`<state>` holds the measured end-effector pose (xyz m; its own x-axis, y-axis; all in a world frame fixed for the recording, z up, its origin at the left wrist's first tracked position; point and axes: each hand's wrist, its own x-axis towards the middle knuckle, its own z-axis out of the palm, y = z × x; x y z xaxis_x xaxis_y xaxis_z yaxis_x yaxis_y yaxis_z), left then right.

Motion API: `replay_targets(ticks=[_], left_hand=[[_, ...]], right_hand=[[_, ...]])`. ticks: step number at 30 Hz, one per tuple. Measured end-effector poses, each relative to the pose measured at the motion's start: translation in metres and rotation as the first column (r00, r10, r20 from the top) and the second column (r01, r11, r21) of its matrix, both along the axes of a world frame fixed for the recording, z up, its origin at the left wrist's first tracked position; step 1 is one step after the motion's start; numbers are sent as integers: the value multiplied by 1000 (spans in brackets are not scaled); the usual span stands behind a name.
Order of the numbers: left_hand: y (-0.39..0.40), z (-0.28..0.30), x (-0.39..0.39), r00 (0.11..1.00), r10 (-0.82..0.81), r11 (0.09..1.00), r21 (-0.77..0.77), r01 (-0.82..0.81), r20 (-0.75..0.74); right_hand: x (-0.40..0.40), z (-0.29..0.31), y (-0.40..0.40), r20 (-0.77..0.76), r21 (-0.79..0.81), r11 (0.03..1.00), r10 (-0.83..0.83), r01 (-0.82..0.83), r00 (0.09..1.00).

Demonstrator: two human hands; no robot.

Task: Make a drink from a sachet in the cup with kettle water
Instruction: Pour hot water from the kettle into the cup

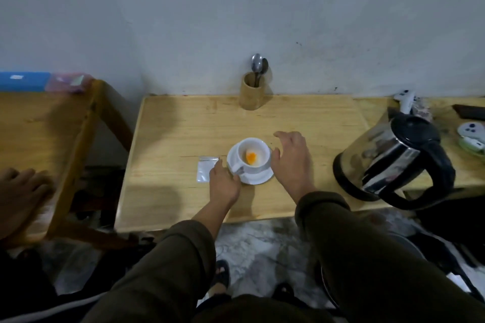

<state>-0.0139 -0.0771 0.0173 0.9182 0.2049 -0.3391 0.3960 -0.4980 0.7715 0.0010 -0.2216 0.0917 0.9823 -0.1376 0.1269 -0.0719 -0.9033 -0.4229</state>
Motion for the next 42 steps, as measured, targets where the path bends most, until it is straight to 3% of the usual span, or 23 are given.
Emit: replay_targets(ticks=[8, 14, 19, 24, 27, 30, 35, 42], left_hand=[[-54, 4, -20, 974, 198, 979, -63, -192, 112], [-74, -4, -22, 971, 202, 978, 25, -207, 128], [-82, -6, -18, 968, 245, 969, 29, -247, 55], [-86, -8, -15, 948, 317, 948, 15, -317, 19], [-87, -9, -14, 942, 335, 942, 5, -335, 23], [-91, -7, -13, 928, 373, 928, -16, -373, 4], [-91, -5, -12, 920, 391, 920, -34, -392, -26], [-88, 0, -12, 932, 359, 932, -24, -360, -54]], right_hand=[[-32, 23, -89, 239, -140, 973, -149, 186, 960], [-62, 32, -164, 307, -196, 889, -344, 413, 887], [-75, 26, -205, 239, -68, 868, -464, 492, 853], [-75, 24, -222, 159, 251, 840, -526, 480, 836], [-74, 32, -234, -21, 506, 658, -637, 558, 771], [-72, 40, -244, -173, 544, 551, -664, 632, 728], [-63, 50, -241, -136, 538, 593, -641, 599, 756], [-38, 76, -226, -6, 342, 848, -428, 404, 904]])
